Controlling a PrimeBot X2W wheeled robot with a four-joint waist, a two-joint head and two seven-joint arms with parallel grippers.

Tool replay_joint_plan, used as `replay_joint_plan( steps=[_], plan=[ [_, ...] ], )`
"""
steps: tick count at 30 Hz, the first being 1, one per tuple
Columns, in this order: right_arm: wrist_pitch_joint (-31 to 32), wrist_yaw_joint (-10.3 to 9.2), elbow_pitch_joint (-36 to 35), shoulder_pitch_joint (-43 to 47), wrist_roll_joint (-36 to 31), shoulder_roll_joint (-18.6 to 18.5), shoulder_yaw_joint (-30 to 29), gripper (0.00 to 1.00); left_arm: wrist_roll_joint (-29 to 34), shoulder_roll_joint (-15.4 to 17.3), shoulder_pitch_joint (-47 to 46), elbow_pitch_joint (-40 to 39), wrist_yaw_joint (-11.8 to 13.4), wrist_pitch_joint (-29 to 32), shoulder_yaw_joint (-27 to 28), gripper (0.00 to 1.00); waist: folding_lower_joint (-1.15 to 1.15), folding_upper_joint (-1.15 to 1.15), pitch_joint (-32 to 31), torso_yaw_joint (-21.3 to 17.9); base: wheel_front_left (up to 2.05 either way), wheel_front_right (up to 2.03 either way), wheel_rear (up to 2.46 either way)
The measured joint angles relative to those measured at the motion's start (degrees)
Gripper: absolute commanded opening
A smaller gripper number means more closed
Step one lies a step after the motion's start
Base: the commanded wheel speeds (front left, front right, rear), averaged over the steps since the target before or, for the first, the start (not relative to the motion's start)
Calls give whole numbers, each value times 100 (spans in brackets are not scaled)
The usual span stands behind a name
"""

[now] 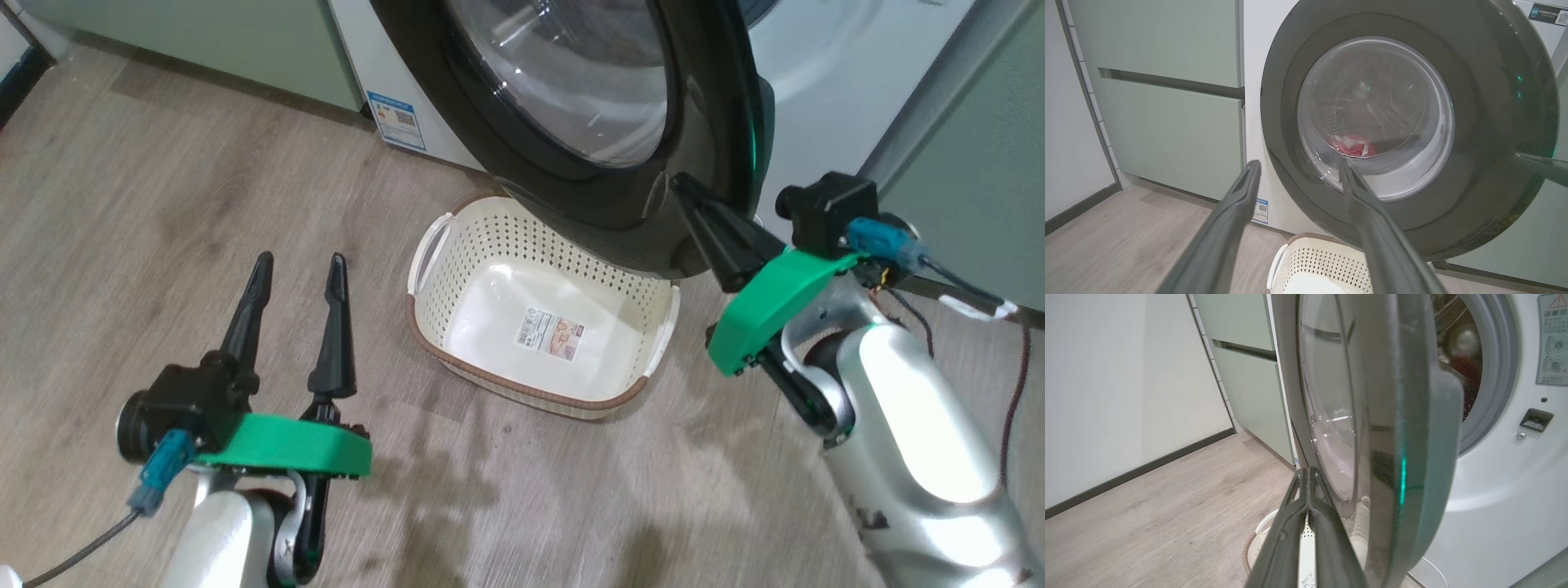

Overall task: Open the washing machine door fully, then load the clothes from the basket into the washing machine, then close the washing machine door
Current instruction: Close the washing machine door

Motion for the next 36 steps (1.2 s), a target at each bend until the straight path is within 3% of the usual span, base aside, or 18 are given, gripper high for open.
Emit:
replay_joint_plan(
  steps=[20, 36],
  plan=[
    [-129, 2, 781, -871, -104, -281, -417, 0, 154, -221, -218, -22, -250, -1, 102, 100, 0, 0, 398, 120, 0, 0, 0],
    [-900, 2, 2689, -2935, -58, -750, -929, 0, 202, -300, -572, -186, -281, -43, -44, 100, 0, 0, 1024, 288, 0, 0, 0]
  ],
)
